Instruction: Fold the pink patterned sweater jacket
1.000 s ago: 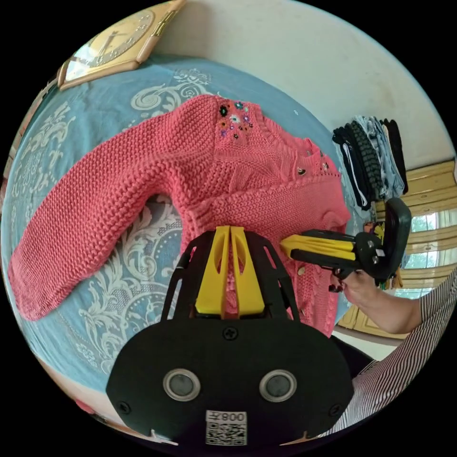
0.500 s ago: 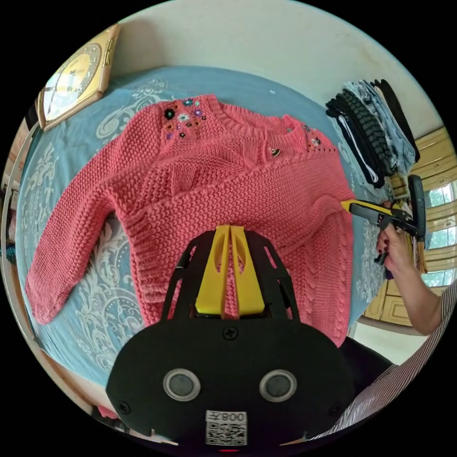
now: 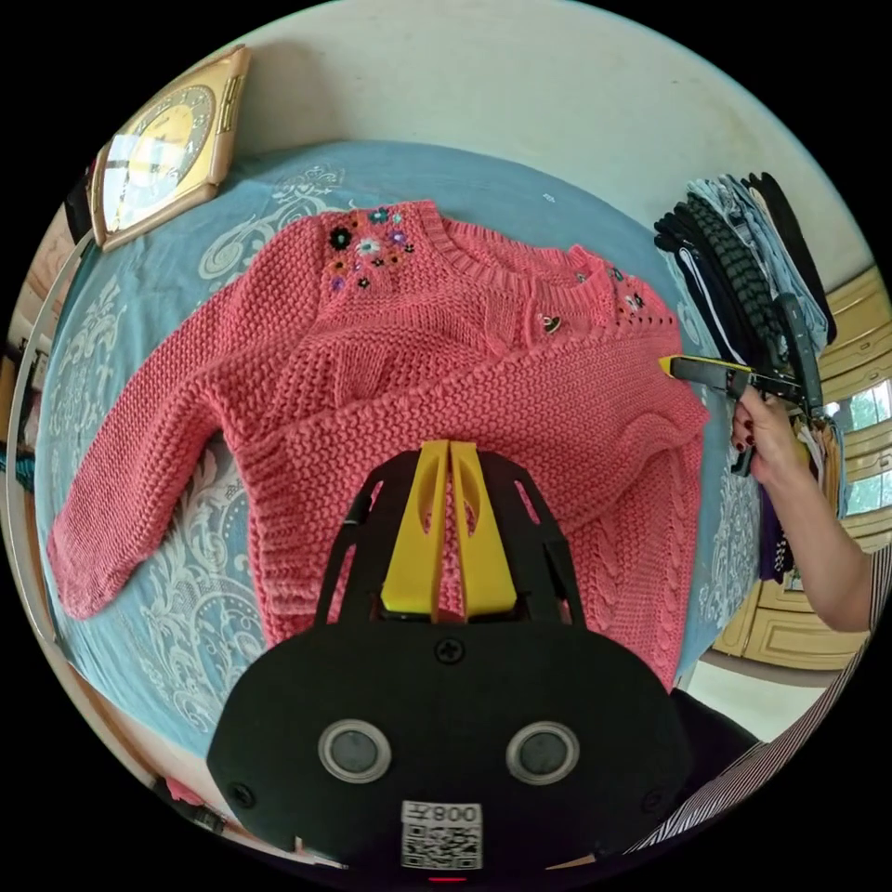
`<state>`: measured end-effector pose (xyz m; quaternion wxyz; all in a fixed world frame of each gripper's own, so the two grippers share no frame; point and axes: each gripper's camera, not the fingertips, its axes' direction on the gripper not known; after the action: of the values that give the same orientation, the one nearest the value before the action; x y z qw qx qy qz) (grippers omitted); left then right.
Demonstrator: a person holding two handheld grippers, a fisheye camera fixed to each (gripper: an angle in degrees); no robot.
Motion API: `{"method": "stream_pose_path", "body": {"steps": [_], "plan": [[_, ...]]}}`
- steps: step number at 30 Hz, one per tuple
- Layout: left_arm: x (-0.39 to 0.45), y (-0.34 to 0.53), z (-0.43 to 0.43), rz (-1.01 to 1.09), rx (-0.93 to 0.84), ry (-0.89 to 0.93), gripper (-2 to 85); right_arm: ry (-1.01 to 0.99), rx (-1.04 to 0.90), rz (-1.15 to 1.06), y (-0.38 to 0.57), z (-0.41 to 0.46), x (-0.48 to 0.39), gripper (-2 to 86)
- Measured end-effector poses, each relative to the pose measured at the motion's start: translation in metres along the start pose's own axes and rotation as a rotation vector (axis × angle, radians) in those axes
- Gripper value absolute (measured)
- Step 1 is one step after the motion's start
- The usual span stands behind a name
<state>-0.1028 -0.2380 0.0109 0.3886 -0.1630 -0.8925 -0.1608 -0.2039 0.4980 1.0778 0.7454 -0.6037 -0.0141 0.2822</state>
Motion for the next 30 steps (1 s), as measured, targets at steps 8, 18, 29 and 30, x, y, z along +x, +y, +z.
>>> {"method": "stream_pose_path", "body": {"steps": [8, 18, 29, 30], "plan": [[-0.062, 0.008, -0.037, -0.160, 0.083, 0.132, 0.4, 0.041, 0.070, -0.105, -0.025, -0.034, -0.057, 0.1], [-0.244, 0.126, -0.110, -0.713, 0.384, 0.250, 2.4, -0.207, -0.077, -0.502, -0.076, 0.031, -0.229, 0.2], [-0.434, 0.252, -0.142, -1.291, 0.638, 0.221, 7.8, -0.252, -0.141, -0.584, -0.115, 0.096, -0.299, 0.2], [-0.443, 0.251, -0.143, -1.294, 0.652, 0.209, 7.9, -0.260, -0.144, -0.583, -0.116, 0.099, -0.300, 0.2]]}}
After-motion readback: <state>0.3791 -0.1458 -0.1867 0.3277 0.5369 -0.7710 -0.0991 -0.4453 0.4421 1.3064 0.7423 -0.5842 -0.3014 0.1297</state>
